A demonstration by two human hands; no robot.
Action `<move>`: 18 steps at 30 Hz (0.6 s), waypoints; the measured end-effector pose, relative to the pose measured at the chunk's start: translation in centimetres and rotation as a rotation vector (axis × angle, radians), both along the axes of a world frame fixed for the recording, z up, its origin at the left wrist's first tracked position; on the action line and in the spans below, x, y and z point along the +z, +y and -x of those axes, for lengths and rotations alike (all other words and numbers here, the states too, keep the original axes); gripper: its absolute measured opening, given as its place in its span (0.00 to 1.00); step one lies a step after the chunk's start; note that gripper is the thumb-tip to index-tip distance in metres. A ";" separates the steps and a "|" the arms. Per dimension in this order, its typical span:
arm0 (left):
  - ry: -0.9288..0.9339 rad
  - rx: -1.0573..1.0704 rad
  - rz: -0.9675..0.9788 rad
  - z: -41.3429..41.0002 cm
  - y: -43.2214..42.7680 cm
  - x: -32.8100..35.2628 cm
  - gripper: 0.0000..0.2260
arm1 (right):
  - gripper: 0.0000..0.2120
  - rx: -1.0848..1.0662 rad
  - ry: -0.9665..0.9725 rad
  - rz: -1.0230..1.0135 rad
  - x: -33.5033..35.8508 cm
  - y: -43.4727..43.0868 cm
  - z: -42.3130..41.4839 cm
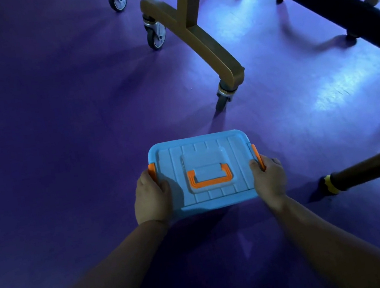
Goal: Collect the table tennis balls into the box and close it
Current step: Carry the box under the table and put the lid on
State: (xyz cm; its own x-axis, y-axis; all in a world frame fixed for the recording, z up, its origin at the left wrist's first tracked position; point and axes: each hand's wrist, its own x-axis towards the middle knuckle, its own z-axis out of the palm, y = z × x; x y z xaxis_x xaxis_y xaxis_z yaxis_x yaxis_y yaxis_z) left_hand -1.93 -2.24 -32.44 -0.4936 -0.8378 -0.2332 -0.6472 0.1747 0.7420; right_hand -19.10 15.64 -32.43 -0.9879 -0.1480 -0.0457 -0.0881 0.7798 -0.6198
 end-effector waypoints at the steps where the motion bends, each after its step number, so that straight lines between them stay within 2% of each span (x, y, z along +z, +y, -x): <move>1: -0.006 -0.001 0.000 0.0 0.0 0.0 0.15 | 0.11 0.003 0.015 -0.021 0.1 -0.1 0.0; 5: -0.021 -0.011 0.002 0.2 -0.2 0.0 0.16 | 0.12 0.057 0.105 -0.103 0.3 -0.1 -0.1; 8: -0.062 -0.006 -0.010 0.1 -0.1 0.3 0.14 | 0.11 0.040 0.055 -0.057 0.3 0.1 -0.1; 11: -0.208 0.030 -0.101 0.4 -0.1 0.9 0.13 | 0.13 0.048 -0.015 0.019 0.0 0.6 -0.4; 15: -0.197 0.049 -0.159 1.0 0.4 1.2 0.15 | 0.23 -0.270 -0.038 0.255 -0.2 0.7 -2.3; 18: -0.138 0.038 -0.248 2.2 2.8 1.5 0.17 | 0.21 -0.478 -0.185 0.396 0.2 0.3 -4.2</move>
State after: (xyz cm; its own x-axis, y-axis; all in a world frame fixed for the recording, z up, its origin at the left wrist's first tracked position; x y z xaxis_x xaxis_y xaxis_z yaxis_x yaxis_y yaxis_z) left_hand -4.16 0.55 -30.91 -0.4126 -0.7639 -0.4962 -0.7475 -0.0273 0.6637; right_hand -14.92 15.95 -32.24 -0.9303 0.2654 -0.2533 0.3475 0.4160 -0.8403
